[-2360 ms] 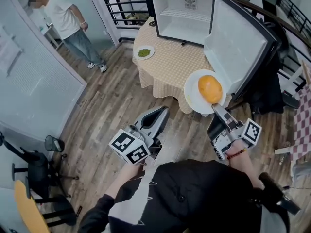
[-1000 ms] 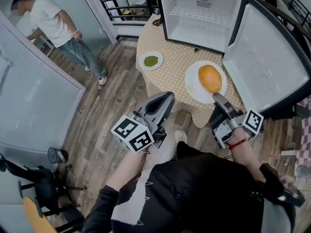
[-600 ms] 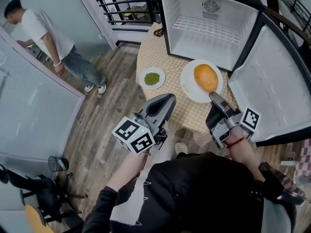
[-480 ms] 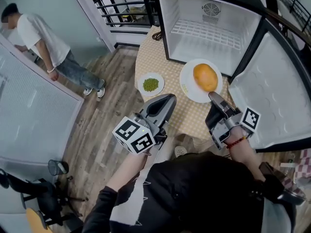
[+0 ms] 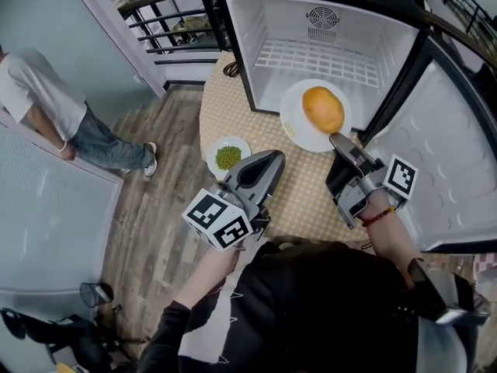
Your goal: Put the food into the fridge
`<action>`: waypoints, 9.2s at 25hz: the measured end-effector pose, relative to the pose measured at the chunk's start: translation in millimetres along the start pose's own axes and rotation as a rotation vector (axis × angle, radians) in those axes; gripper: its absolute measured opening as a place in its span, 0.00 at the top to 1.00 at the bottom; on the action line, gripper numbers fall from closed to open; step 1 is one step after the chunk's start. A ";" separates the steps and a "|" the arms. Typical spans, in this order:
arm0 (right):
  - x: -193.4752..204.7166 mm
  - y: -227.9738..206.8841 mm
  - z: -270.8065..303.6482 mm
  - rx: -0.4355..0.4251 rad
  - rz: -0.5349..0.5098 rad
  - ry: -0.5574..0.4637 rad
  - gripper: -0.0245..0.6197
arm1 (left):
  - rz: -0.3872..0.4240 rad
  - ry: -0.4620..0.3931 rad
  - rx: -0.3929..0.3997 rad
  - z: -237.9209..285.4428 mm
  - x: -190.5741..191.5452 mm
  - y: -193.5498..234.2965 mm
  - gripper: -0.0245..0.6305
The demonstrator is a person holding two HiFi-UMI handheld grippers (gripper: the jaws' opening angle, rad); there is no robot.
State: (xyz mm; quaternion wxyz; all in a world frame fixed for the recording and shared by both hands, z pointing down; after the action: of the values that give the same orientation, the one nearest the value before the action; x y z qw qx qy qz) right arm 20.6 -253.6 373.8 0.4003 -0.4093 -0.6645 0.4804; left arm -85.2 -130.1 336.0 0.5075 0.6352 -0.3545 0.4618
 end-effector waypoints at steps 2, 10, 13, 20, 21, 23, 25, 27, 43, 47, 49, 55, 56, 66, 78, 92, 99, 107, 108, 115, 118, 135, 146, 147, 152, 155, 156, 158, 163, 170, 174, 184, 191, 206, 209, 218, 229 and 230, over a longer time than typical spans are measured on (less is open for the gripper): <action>-6.6 1.0 4.8 0.004 -0.006 -0.019 0.93 | 0.008 0.003 0.021 8.4 -3.7 2.7 0.94; -34.7 -4.4 28.5 0.012 -0.005 -0.146 0.93 | 0.006 0.059 0.125 51.5 -10.9 35.7 0.94; -43.3 -6.8 37.4 0.020 -0.015 -0.203 0.93 | -0.009 0.074 0.173 67.9 -18.0 50.2 0.94; -61.7 -9.7 60.0 0.037 -0.049 -0.327 0.93 | -0.017 0.122 0.312 99.6 -29.6 77.8 0.94; -64.4 -8.7 63.1 0.036 -0.052 -0.342 0.93 | -0.015 0.127 0.329 103.5 -30.5 80.4 0.94; -71.7 -7.4 67.6 0.037 -0.057 -0.380 0.93 | -0.011 0.132 0.358 111.7 -32.2 85.7 0.94; -80.6 -7.6 71.0 0.043 -0.065 -0.420 0.93 | -0.015 0.137 0.385 120.9 -33.7 91.7 0.94; -89.6 -8.9 74.2 0.055 -0.078 -0.455 0.93 | -0.022 0.143 0.411 130.2 -35.1 96.3 0.94; -146.9 -37.4 94.0 0.279 -0.214 -0.538 0.93 | -0.092 0.207 0.526 172.6 -14.7 103.0 0.94; -155.6 -40.7 101.9 0.350 -0.237 -0.506 0.93 | -0.055 0.238 0.541 174.0 -12.5 104.4 0.94; -158.7 -43.4 105.8 0.374 -0.239 -0.485 0.93 | -0.052 0.245 0.539 175.3 -11.6 107.5 0.94; -172.1 -55.0 115.4 0.440 -0.264 -0.410 0.93 | -0.061 0.238 0.525 181.3 -10.7 116.8 0.94; -173.3 -56.7 116.2 0.445 -0.261 -0.401 0.93 | -0.065 0.236 0.523 181.6 -11.2 117.3 0.94; -181.3 -67.3 125.0 0.471 -0.202 -0.300 0.93 | -0.107 0.227 0.514 185.7 -4.3 114.9 0.94; -180.6 -60.7 131.8 0.595 -0.394 -0.279 0.91 | -0.114 0.226 0.522 181.2 -3.2 112.5 0.94; -180.4 -51.1 137.6 0.737 -0.610 -0.219 0.86 | -0.111 0.225 0.541 180.6 -5.6 109.1 0.94; -183.0 -52.3 137.0 0.790 -0.680 -0.193 0.83 | -0.114 0.227 0.536 180.1 -2.9 113.5 0.94; -182.8 -54.6 136.7 0.838 -0.765 -0.153 0.80 | -0.120 0.228 0.534 180.0 -1.1 116.1 0.94; -182.9 -54.4 137.0 0.842 -0.777 -0.149 0.80 | -0.121 0.228 0.535 179.9 -1.2 116.0 0.94; -182.4 -55.4 135.0 0.865 -0.816 -0.136 0.78 | -0.125 0.230 0.532 179.2 -0.7 116.6 0.94; -181.9 -55.3 133.8 0.876 -0.832 -0.132 0.77 | -0.126 0.231 0.529 178.8 -0.7 117.4 0.94; -183.7 -57.1 131.6 0.970 -0.921 -0.100 0.70 | -0.129 0.233 0.524 176.8 0.4 118.9 0.94; -183.0 -55.4 133.7 0.992 -0.984 -0.073 0.70 | -0.127 0.237 0.527 176.4 2.2 118.4 0.94; -182.9 -55.1 133.6 0.993 -0.985 -0.074 0.69 | -0.127 0.238 0.528 176.1 2.2 118.1 0.94; -182.2 -57.4 128.8 1.036 -1.000 -0.073 0.68 | -0.127 0.240 0.531 175.0 2.1 117.7 0.94; -180.8 -58.5 127.4 1.044 -1.009 -0.075 0.67 | -0.128 0.239 0.529 173.1 2.2 119.6 0.94; -180.4 -58.3 127.5 1.044 -1.010 -0.076 0.67 | -0.129 0.239 0.529 172.4 2.2 120.0 0.94; -180.0 -57.8 127.8 1.045 -1.013 -0.074 0.67 | -0.128 0.240 0.529 171.2 2.1 120.4 0.94; -179.5 -58.2 128.7 1.053 -1.025 -0.065 0.67 | -0.124 0.240 0.532 169.3 1.3 121.2 0.94; -176.6 -52.3 125.4 1.053 -1.028 -0.087 0.67 | -0.116 0.242 0.535 162.3 -3.4 121.6 0.94; -179.5 -39.9 122.0 1.056 -1.085 -0.122 0.67 | -0.108 0.244 0.541 158.0 -5.3 120.5 0.94; -157.9 -19.5 113.2 1.018 -1.368 -0.133 0.79 | -0.063 0.251 0.578 135.2 -9.3 115.5 0.94; -122.2 3.1 111.1 0.869 -1.326 -0.215 0.92 | -0.028 0.224 0.576 109.6 -19.1 103.4 0.94; 18.5 46.9 44.8 0.596 -1.171 -0.211 0.92 | -0.107 0.162 0.473 35.0 -27.7 40.0 0.94; 33.5 47.1 21.3 0.600 -1.157 -0.202 0.92 | -0.104 0.152 0.439 21.7 -22.0 29.4 0.94; 83.7 49.2 -28.9 0.617 -1.171 -0.196 0.94 | -0.095 0.159 0.419 -25.1 -2.9 -1.3 0.94; 139.3 48.9 -52.2 0.626 -1.192 -0.162 0.94 | -0.084 0.178 0.413 -80.9 11.1 -16.2 0.94; 142.3 50.4 -53.1 0.627 -1.196 -0.161 0.94 | -0.082 0.176 0.415 -83.9 10.5 -17.5 0.94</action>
State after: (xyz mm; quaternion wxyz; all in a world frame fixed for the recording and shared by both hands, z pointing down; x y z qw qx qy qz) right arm 28.7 -94.7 356.5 0.6460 0.2010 -0.6335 0.3755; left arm -84.8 -44.2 345.2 0.4133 0.6972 -0.1802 0.5574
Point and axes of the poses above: the fingertips, and each gripper's own axes: z forward along the fingers, y to its left, x out of its underside, the point moved 2 cm from there along -z, backward along the fingers, and after that the axes turned 7 degrees about -x, right-handed, at the moved point
